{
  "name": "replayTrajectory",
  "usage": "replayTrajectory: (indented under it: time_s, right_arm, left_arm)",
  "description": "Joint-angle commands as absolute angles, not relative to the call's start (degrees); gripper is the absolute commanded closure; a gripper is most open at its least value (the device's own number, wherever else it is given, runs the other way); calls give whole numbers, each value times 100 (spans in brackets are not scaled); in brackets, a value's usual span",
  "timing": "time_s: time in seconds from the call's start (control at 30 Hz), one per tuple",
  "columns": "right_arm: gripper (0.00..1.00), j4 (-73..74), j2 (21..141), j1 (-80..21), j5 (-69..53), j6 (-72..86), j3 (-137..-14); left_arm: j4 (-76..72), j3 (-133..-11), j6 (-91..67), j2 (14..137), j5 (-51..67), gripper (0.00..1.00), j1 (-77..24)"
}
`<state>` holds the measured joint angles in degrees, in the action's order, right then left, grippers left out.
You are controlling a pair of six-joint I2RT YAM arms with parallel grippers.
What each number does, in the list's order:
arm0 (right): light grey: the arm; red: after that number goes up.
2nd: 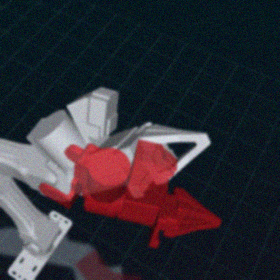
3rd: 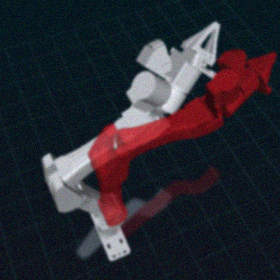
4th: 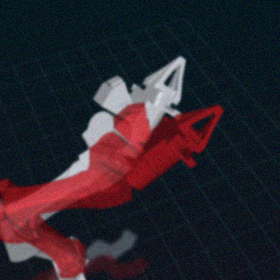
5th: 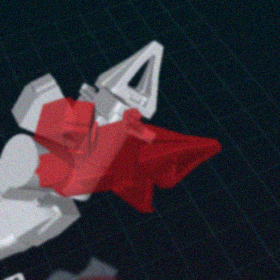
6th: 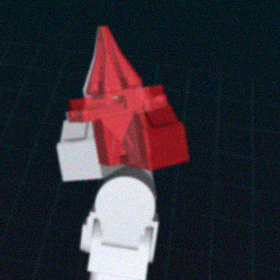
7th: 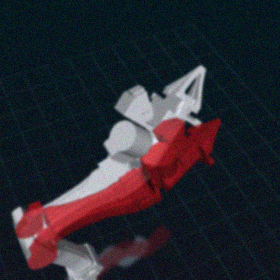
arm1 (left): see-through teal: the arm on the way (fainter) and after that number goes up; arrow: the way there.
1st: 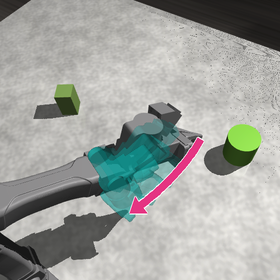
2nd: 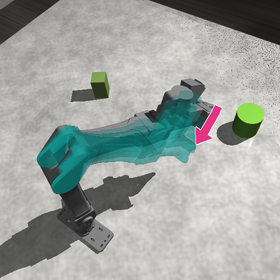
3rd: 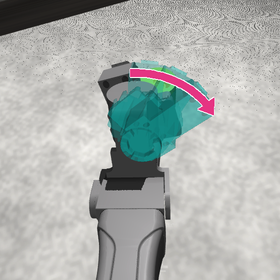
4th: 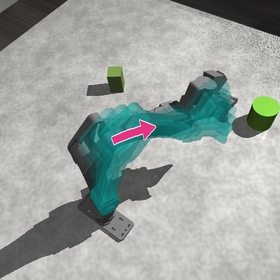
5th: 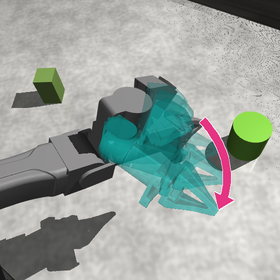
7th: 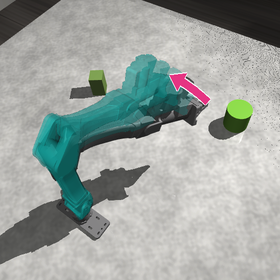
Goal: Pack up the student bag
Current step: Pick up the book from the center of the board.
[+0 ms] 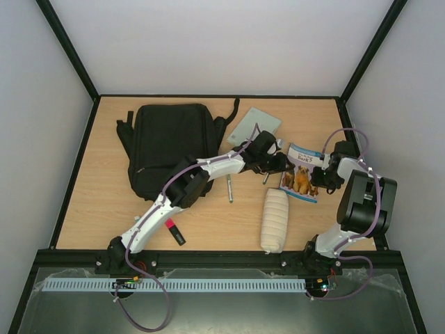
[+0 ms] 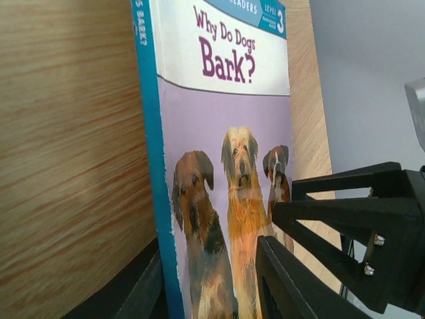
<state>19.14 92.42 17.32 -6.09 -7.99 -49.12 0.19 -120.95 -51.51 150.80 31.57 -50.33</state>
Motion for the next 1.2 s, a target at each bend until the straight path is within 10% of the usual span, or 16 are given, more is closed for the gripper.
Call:
replayTrajectory:
  time_s: [0.0,0.7,1.17]
  right_arm:
    - [65,2152,9462,1627,-914,-872,-4934]
    - [64,2196,8902,1708,-857,-787,-5015]
    - [37,3218,7041,2158,-2806,-924,-6168]
  left_arm:
    - [-204,-12041,-5133,14749,3490,65,-5247]
    - [45,-12418,-4904,14598,3287,98,-4988]
    - [949,-11378,-4030,12503,3144,98,-4164]
